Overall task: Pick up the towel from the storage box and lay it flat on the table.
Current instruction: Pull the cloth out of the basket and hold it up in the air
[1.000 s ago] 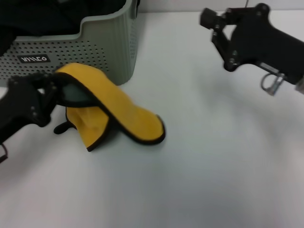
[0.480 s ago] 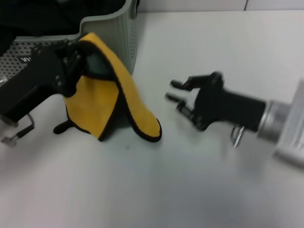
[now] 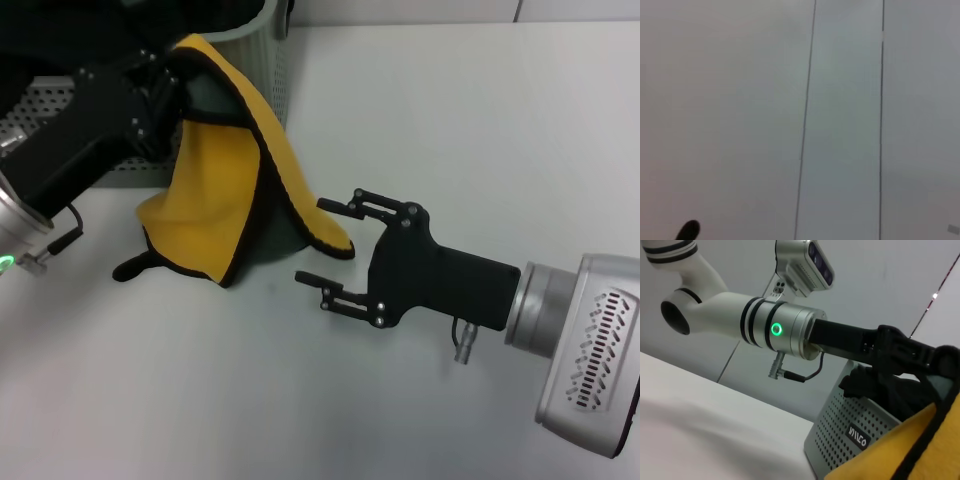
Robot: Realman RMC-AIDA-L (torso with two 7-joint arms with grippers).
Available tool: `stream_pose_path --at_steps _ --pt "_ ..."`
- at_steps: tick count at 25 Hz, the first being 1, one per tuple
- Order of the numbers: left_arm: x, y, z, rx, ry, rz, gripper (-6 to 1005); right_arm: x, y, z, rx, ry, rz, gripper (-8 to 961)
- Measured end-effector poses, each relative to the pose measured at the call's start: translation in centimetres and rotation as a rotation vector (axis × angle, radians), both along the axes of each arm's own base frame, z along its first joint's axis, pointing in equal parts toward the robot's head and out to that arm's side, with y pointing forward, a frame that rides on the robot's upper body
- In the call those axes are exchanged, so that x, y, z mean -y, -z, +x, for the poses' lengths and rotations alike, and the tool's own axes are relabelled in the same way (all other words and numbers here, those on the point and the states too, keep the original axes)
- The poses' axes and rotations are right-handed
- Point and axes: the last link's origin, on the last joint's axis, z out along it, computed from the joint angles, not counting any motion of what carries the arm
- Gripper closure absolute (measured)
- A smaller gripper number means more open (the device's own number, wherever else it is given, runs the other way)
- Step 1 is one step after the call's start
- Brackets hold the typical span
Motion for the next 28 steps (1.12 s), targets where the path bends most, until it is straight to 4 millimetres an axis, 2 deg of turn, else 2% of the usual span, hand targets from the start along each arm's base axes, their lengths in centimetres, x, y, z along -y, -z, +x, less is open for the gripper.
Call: stream_pose_path --at_steps 6,11,17,22,28 --pt "-0.4 -0.2 0.3 0.009 0.006 0.020 962 -0.8 -0.1 1.0 0.010 0.066 0.045 308" --pt "-0.5 -0.3 0.7 0.015 0.023 0.016 963 -2.1 0.1 1.7 0.054 0.120 0.073 240" --pt "-0.5 -0.2 0.8 0.016 0.030 0.016 964 -2.6 0.1 1.7 0.071 0.125 0.090 251" --pt "-0.5 0.0 1.0 0.009 0.043 0.007 964 -2.9 0.1 1.6 0.082 0.115 0.109 438" --pt "-0.1 0.4 1.4 -0.001 0.075 -0.016 965 -3.1 0.0 1.5 0.085 0.114 0.125 617"
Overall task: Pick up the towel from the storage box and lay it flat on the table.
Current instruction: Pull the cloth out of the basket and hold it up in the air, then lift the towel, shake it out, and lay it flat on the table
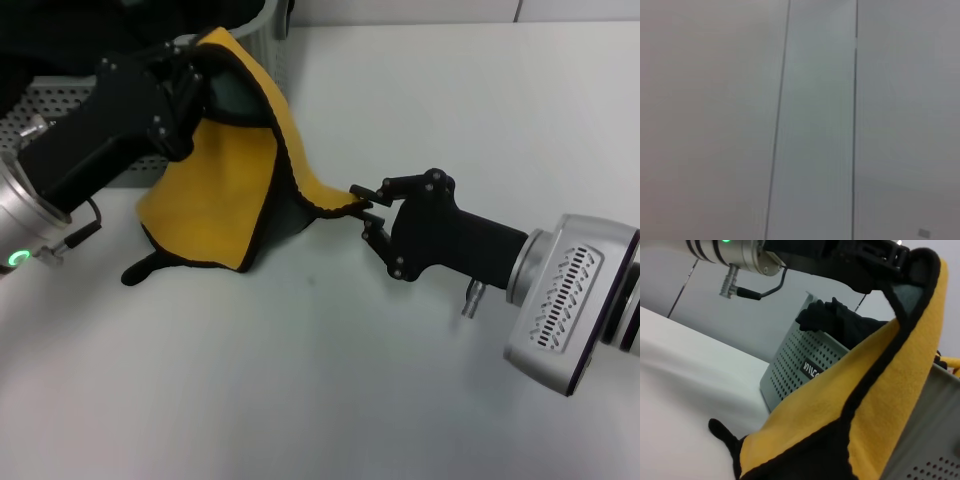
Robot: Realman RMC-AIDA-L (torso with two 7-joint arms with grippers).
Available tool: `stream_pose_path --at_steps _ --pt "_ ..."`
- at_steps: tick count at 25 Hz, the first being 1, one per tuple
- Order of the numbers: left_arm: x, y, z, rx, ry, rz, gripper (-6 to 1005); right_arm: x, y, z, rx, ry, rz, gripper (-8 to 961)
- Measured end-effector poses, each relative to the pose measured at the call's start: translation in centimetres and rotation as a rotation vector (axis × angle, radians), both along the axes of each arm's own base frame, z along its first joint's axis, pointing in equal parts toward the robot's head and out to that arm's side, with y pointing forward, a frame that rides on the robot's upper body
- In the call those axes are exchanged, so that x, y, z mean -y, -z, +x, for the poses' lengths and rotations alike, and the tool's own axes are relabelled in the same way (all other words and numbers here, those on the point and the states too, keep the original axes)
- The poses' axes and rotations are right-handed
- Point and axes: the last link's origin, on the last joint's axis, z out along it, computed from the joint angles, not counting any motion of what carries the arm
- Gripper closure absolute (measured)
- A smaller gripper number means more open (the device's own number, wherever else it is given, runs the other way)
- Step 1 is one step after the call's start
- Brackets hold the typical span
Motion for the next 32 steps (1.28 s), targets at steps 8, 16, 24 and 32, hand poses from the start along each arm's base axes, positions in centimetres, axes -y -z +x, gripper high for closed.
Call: stream_pose_path --at_steps 8,16,24,32 --pt "0.6 0.2 -0.3 -0.016 0.012 -0.010 966 -0.3 -0.3 0.0 -0.008 0.009 0.011 899" --pt "1.9 0.1 -1.8 -0.138 0.024 -0.061 967 -1.4 -5.0 -2.1 -0.229 -0.039 0.087 947" --pt "3.6 -1.8 -2.2 -0.280 0.050 -0.149 967 -3.1 -10.1 -4.2 -0.369 -0.008 0.044 943" --pt "4.0 -2.9 -1.1 -0.360 0.101 -0.239 968 -4.0 -13.5 -4.5 -0.464 0.037 -0.013 939"
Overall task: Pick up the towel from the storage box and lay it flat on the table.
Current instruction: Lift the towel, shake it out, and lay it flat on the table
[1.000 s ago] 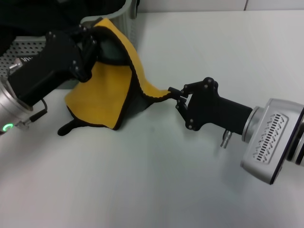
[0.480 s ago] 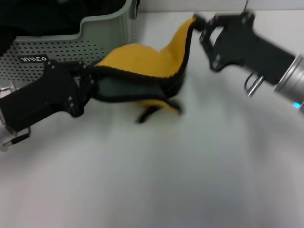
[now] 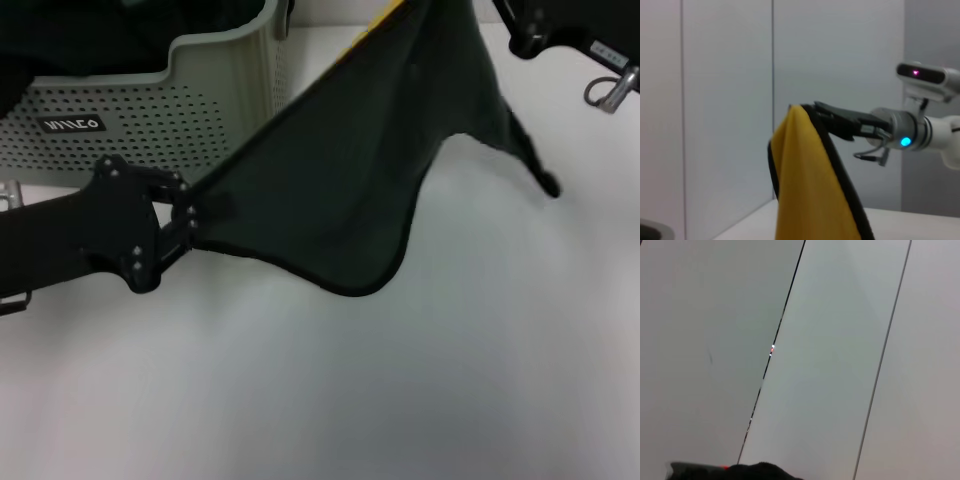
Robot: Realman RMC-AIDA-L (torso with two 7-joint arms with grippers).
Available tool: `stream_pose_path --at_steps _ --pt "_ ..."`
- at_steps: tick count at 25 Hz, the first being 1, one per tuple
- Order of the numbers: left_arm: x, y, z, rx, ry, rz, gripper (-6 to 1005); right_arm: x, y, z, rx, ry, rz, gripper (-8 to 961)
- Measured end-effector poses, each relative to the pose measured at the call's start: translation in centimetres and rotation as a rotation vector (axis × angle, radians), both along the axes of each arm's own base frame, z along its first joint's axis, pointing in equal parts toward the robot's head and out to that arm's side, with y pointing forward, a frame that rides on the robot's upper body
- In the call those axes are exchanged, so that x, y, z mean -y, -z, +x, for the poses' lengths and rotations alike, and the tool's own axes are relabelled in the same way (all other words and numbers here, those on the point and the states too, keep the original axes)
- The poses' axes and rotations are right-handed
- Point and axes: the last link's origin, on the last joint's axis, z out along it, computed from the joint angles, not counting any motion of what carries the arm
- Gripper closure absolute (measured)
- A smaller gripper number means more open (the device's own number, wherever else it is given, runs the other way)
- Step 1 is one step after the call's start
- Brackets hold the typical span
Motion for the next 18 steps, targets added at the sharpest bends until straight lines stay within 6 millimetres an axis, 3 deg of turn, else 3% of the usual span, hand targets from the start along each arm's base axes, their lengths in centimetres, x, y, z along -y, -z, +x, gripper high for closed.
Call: stream_pose_path --at_steps 7,11,18 --pt "0.1 0.5 0.4 -0.002 0.019 -0.025 969 0.4 -0.4 0.0 -0.008 0.001 -0.020 936" --pt "0.4 0.5 0.7 0.013 0.029 -0.041 969 0.9 -0.5 0.2 0.033 0.016 -0.119 934" --pt "2.7 -2.5 2.6 0.110 0.131 -0.130 972 3.5 -2.6 -0.1 0.142 0.065 -0.312 931"
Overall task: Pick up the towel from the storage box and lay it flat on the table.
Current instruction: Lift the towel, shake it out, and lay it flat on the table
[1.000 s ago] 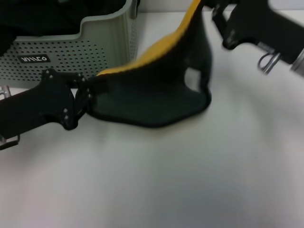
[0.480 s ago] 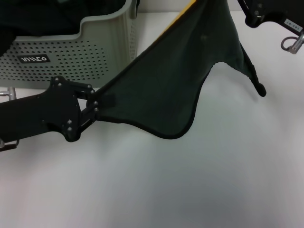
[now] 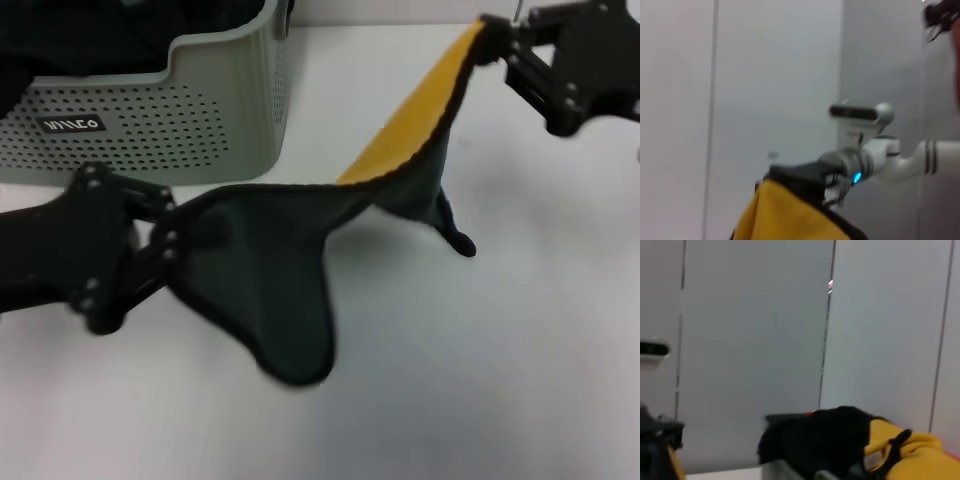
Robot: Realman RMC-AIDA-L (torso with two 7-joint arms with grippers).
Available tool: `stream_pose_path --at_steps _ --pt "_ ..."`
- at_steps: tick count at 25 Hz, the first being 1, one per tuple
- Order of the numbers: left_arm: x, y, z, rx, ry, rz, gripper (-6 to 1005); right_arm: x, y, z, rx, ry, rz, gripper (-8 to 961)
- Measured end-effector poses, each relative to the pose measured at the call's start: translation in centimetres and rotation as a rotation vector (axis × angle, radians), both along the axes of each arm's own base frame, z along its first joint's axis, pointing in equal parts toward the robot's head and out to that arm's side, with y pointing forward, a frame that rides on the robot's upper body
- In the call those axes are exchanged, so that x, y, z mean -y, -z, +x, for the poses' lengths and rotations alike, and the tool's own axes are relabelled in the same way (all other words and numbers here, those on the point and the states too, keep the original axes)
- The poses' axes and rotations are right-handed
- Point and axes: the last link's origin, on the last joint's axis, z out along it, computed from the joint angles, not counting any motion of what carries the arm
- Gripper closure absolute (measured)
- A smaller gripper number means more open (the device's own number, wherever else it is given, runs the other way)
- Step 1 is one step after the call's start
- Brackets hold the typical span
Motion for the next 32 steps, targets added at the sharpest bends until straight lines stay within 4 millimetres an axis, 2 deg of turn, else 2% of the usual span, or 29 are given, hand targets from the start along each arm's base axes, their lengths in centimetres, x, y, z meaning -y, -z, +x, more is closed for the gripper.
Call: stream_pose_path --at_steps 5,10,12,15,18,23,27,30,32 --pt "1.8 -1.6 1.4 0.020 0.015 -0.101 975 3.9 -2.4 -0.8 0.021 0.006 -0.115 929" --pt "3.7 -1.6 2.3 0.009 0.028 -0.172 974 8.4 -3.3 -1.0 0.008 0.013 -0.281 927" --pt "5.7 -1.7 3.5 0.020 0.071 -0.206 974 9.8 -3.7 -1.1 -0.037 0.001 -0.350 926" --pt "6.7 -1.6 3.6 0.043 0.066 -0.219 973 10.5 -4.0 -0.4 -0.131 0.001 -0.441 924" --pt "5.8 -0.2 2.1 0.044 0.002 -0.220 973 9.2 -2.8 2.2 -0.190 0.104 -0.474 923" --pt "1.8 3.1 -1.2 0.060 -0.111 -0.255 972 5.1 1.9 6.5 -0.224 0.266 -0.538 921" --pt "-1.9 5.8 -3.4 0.032 -0.223 -0.230 971 1.4 5.7 8.0 -0.217 0.325 -0.563 919" --pt "-3.4 8.4 -4.3 -0.058 -0.312 -0.198 971 -0.8 7.6 8.5 -0.181 0.379 -0.518 917" --pt "-4.4 9.1 -4.5 -0.114 -0.338 -0.159 970 -2.2 8.5 8.5 -0.140 0.407 -0.466 917"
